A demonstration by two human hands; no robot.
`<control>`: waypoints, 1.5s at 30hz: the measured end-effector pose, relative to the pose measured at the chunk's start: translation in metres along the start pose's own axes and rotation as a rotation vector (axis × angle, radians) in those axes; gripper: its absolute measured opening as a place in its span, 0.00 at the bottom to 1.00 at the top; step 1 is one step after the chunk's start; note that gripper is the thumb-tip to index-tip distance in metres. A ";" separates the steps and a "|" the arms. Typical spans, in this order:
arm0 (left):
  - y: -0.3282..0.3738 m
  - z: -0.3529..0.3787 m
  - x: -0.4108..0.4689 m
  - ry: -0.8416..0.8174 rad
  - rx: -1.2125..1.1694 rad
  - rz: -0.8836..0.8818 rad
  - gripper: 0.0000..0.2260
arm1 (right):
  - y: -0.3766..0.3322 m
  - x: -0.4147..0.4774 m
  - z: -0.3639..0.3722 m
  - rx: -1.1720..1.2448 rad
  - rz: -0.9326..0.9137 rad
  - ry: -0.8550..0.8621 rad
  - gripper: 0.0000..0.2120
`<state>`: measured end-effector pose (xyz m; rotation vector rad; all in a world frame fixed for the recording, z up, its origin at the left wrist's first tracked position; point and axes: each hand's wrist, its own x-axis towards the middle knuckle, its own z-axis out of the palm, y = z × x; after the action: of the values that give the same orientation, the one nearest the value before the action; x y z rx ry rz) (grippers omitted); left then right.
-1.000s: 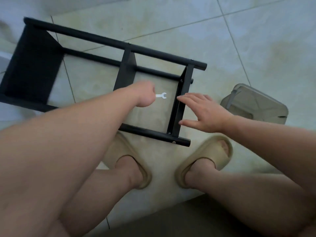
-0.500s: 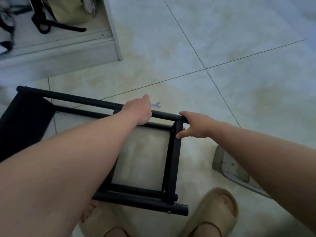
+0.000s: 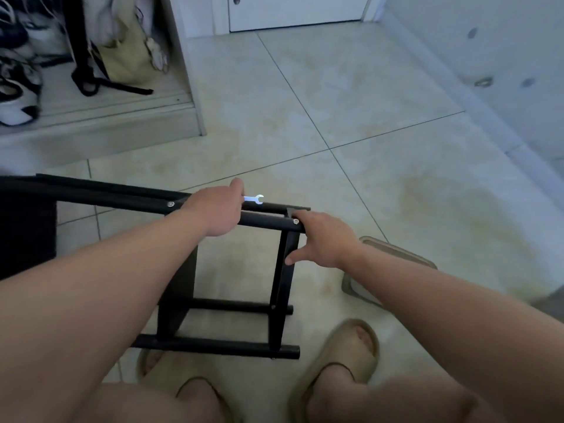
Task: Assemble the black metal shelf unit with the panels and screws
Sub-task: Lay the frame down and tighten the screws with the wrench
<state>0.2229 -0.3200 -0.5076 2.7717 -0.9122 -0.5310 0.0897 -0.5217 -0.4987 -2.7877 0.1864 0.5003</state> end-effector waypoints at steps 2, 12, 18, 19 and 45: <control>0.009 -0.011 -0.030 -0.016 -0.045 -0.005 0.02 | -0.012 -0.028 -0.003 -0.029 0.006 0.047 0.35; 0.066 0.030 -0.171 -0.100 -0.158 -0.204 0.03 | -0.047 -0.153 0.055 -0.188 0.101 0.137 0.46; 0.081 0.060 -0.222 -0.055 -0.075 -0.267 0.06 | -0.062 -0.190 0.092 -0.170 0.188 0.062 0.45; 0.081 0.062 -0.226 -0.068 -0.075 -0.266 0.06 | -0.064 -0.195 0.097 -0.153 0.190 0.041 0.46; 0.074 0.066 -0.230 -0.373 -0.078 -0.318 0.09 | -0.044 -0.195 0.088 -0.378 -0.171 -0.040 0.67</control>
<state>-0.0149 -0.2441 -0.4841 2.8077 -0.4905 -1.1380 -0.1126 -0.4376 -0.4958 -3.1160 -0.1740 0.6010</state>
